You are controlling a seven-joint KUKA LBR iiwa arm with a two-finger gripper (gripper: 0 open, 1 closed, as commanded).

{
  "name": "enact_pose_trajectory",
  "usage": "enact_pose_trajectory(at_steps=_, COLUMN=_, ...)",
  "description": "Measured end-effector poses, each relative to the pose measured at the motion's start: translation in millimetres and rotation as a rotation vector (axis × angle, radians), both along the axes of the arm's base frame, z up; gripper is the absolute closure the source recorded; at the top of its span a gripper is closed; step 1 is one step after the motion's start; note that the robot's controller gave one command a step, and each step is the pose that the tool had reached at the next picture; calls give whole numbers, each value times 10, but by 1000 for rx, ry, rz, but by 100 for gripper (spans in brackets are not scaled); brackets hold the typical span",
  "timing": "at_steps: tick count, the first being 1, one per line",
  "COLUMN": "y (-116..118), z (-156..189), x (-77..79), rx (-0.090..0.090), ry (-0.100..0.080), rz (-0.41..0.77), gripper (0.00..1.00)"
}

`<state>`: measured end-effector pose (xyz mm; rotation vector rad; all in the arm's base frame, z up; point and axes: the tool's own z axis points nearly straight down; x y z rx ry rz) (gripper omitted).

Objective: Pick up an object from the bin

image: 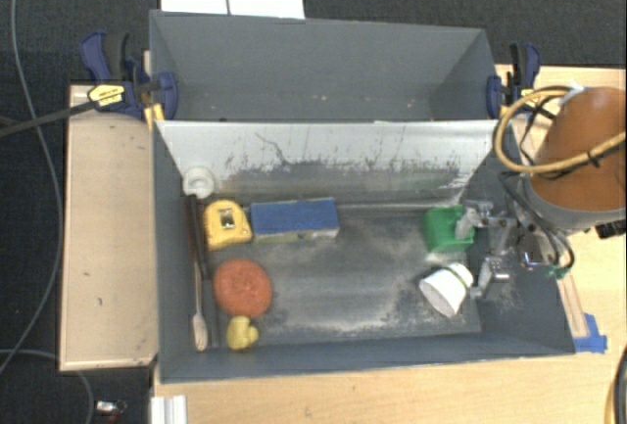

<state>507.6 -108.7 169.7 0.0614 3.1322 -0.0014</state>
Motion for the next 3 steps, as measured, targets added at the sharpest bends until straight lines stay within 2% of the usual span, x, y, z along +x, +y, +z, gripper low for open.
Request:
enact_pose_trajectory(at_steps=1, y=-361, z=-310, x=-292, rx=-2, ry=-9, rz=-1, gripper=0)
enact_pose_trajectory(at_steps=2, y=-178, z=-429, x=-284, rx=0, ry=1, rz=286, gripper=0)
enact_pose_trajectory(at_steps=3, y=66, z=-650, x=-244, rx=-2, ry=-4, rz=121, gripper=0)
